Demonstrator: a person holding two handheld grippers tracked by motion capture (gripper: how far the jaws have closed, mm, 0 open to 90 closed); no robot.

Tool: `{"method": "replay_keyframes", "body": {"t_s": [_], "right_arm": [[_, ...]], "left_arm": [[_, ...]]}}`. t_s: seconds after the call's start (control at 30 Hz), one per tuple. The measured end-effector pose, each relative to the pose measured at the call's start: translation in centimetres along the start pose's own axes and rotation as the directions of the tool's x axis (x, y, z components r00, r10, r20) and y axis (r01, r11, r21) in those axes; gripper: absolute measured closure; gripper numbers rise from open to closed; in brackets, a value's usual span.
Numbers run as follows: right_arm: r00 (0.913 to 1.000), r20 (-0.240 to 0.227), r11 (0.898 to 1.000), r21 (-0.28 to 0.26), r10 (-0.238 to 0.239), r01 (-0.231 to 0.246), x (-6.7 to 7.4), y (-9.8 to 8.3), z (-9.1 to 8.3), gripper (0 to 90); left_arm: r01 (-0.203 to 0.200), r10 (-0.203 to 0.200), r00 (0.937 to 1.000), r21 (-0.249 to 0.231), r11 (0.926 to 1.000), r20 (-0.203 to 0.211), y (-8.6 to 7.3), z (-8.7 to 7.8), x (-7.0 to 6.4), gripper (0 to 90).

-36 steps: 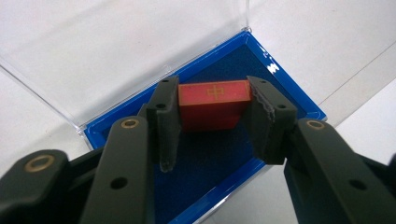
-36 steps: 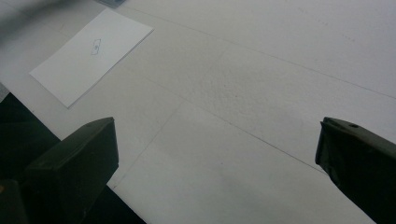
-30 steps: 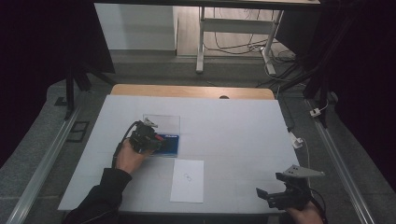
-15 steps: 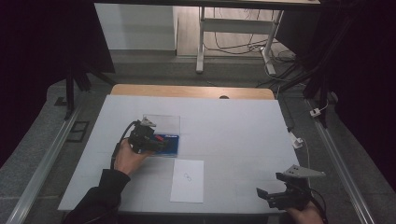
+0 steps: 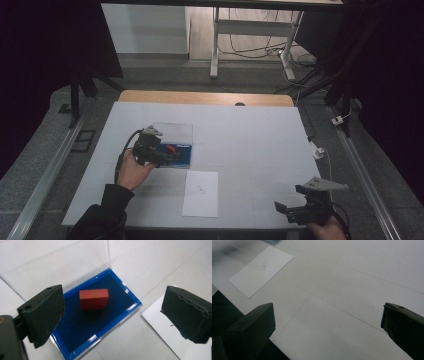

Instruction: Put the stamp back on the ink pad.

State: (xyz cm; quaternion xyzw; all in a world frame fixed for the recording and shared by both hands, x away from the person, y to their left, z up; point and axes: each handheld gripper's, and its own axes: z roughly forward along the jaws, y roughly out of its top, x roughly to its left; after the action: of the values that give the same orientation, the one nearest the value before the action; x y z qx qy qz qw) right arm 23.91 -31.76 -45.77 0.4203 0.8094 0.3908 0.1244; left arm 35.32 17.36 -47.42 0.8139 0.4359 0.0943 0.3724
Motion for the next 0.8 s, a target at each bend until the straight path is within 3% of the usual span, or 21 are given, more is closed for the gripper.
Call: {"method": "replay_keyframes", "body": {"t_s": [0.47, 0.8], "right_arm": [[1.0, -0.005, 1.0, 0.001, 0.0, 0.0, 0.0, 0.0, 0.1, 0.0], [1.0, -0.006, 1.0, 0.002, 0.003, -0.003, -0.1, 0.0, 0.0, 0.0]], "left_arm": [[0.045, -0.042, 0.9964, -0.043, 0.9981, 0.074, -1.3, -2.9, 0.2, 0.2], [0.02, -0.014, 0.9964, -0.066, 0.9977, 0.083, -2.7, -4.6, -0.7, 0.0]]}}
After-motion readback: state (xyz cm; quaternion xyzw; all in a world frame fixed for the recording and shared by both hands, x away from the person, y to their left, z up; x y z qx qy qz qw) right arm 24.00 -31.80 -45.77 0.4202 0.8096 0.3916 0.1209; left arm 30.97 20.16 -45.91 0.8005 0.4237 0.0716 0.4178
